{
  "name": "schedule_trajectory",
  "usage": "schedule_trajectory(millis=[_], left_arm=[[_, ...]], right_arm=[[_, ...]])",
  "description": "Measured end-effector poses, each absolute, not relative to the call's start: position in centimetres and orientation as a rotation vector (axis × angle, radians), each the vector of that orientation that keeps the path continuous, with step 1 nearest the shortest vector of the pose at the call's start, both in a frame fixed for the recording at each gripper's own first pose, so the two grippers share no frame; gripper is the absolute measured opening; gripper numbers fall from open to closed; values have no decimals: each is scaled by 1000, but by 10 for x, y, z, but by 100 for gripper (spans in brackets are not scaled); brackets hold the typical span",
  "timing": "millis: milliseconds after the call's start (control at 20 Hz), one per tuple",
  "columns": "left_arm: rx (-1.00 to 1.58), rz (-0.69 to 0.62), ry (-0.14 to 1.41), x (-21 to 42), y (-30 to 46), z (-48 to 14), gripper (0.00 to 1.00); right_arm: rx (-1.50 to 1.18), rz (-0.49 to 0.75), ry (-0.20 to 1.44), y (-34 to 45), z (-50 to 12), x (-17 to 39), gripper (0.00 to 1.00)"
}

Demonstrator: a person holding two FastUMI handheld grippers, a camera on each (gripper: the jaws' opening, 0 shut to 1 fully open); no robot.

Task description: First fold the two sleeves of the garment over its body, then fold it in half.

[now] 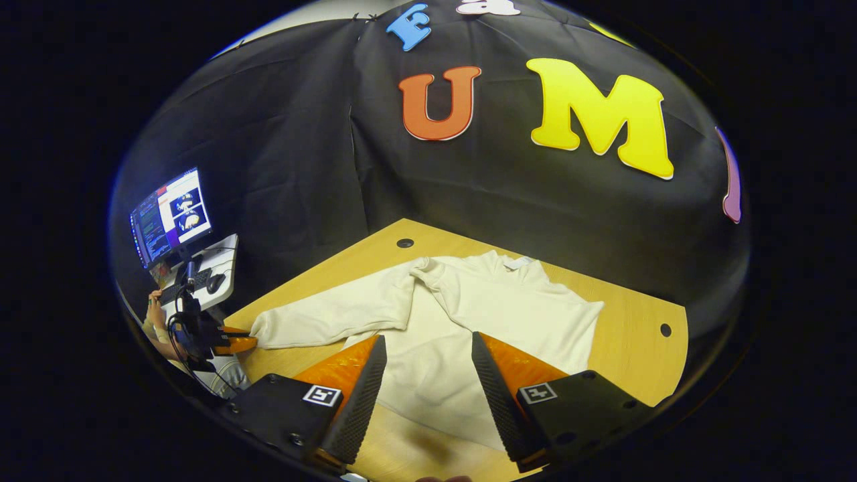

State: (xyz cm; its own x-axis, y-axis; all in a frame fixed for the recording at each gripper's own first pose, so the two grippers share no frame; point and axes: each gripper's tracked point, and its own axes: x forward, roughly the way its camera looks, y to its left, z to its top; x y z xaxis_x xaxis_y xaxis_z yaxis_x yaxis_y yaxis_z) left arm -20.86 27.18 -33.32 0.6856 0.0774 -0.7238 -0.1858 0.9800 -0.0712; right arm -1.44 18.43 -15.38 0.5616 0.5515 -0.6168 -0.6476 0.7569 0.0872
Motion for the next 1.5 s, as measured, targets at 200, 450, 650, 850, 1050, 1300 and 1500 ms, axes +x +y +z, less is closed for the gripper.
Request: schedule_trajectory(millis=[200, 450, 650, 850, 1050, 1300, 1500], left_arm=[[-278, 206, 800, -204, 271, -330, 5], [-382, 227, 732, -178, 265, -293, 4], [-412, 181, 620, -131, 254, -235, 4], [-395, 130, 523, -74, 238, -185, 3], [-378, 58, 447, -10, 217, -139, 3], [-289, -87, 396, 67, 166, -98, 3], [-178, -246, 390, 129, 106, -77, 3]], right_arm=[[-145, 682, 678, 170, -157, -19, 81], [-95, 632, 679, 146, -157, -12, 81], [-52, 600, 662, 127, -151, -1, 81], [-2, 560, 637, 94, -138, 7, 81], [63, 490, 611, 53, -122, 20, 81], [130, 365, 580, -11, -111, 34, 81], [191, 233, 550, -73, -104, 33, 83]])
